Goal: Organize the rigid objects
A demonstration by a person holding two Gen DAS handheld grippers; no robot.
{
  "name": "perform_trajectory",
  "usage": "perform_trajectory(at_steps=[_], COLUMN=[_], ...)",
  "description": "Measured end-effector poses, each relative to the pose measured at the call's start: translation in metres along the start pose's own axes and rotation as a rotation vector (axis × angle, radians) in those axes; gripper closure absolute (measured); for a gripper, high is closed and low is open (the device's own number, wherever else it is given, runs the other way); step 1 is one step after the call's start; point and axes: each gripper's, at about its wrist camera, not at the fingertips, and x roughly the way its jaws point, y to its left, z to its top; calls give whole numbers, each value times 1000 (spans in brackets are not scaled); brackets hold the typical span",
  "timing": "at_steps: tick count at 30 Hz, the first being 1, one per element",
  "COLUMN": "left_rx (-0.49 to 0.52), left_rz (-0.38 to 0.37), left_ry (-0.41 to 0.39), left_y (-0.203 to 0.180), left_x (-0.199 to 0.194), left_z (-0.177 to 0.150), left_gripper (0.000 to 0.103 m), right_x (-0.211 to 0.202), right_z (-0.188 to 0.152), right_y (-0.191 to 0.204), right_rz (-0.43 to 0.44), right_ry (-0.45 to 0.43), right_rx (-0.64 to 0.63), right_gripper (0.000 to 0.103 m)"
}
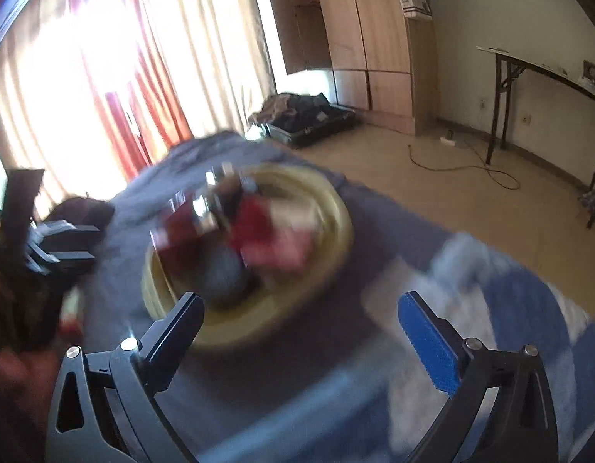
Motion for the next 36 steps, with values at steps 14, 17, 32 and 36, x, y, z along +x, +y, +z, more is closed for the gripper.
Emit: perform_trajectory(at_steps=[14,17,32,36], left_rx=[-122,-100,-104,-99], left_rz=[117,155,256,261], left_ry=[-83,-76,-28,-28], left_y=[-52,-64,-77,-80], left_x=[57,75,115,117], left_z=[-80,-80,-78,-75], left_gripper=[0,0,0,0], right_x=[96,114,171,181], right_z=[-46,-38,-24,-21], right_y=[29,33,48,50], right_rz=[-97,-103,-92,-91], right_ry=[138,148,177,181], right_rx=[-181,-207,-258,-257], right_gripper=[0,0,0,0])
